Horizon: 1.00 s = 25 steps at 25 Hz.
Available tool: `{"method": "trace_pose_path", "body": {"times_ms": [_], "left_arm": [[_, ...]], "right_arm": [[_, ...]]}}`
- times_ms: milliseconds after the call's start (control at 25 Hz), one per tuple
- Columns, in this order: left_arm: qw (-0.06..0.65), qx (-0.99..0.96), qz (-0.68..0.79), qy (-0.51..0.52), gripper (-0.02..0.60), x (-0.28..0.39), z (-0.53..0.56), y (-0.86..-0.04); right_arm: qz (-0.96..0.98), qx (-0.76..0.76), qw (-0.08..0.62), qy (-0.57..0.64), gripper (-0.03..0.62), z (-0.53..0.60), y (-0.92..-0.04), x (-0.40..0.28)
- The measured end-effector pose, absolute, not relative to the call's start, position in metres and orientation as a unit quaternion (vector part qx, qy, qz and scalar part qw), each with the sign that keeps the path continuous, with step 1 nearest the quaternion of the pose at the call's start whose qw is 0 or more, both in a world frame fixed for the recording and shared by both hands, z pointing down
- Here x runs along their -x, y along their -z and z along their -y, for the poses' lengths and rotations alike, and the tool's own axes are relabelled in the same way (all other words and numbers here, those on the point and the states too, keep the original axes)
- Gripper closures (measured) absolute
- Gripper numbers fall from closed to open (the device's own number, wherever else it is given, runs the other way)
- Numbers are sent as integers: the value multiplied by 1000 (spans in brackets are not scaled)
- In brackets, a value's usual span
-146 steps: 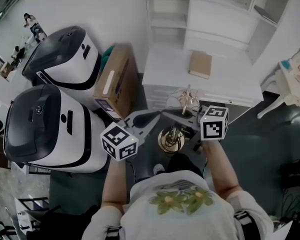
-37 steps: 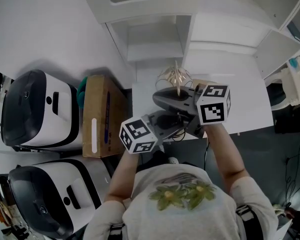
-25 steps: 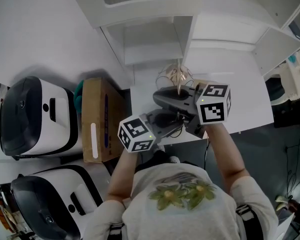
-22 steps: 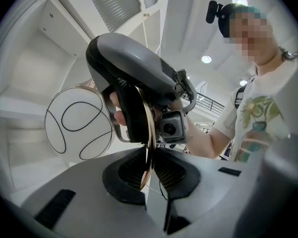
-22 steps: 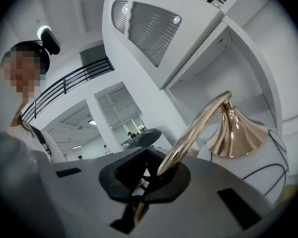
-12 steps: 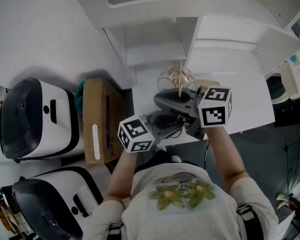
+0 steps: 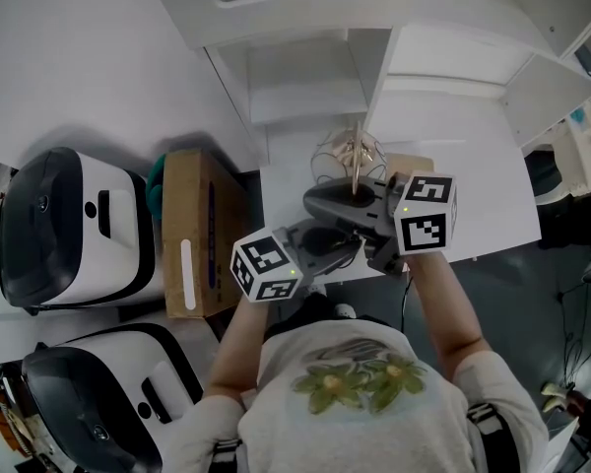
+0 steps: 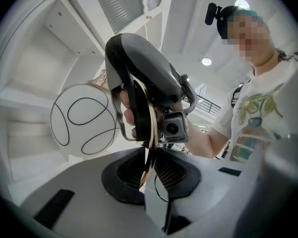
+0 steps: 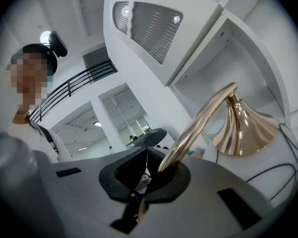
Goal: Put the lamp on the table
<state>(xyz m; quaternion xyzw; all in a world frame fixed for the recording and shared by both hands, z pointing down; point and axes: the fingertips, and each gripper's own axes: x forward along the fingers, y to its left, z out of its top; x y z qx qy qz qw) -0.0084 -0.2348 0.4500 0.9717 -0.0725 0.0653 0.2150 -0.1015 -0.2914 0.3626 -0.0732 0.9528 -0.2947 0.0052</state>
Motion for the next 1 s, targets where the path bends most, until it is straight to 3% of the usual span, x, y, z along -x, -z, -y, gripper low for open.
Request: {"method": "trace_pose_path", "body": {"times_ms": [1000], "left_arm": [[214,-967,100,-91,517,13,205,-465]], "right_arm": [[-959,53,4,278,563,248,-370,106]]}}
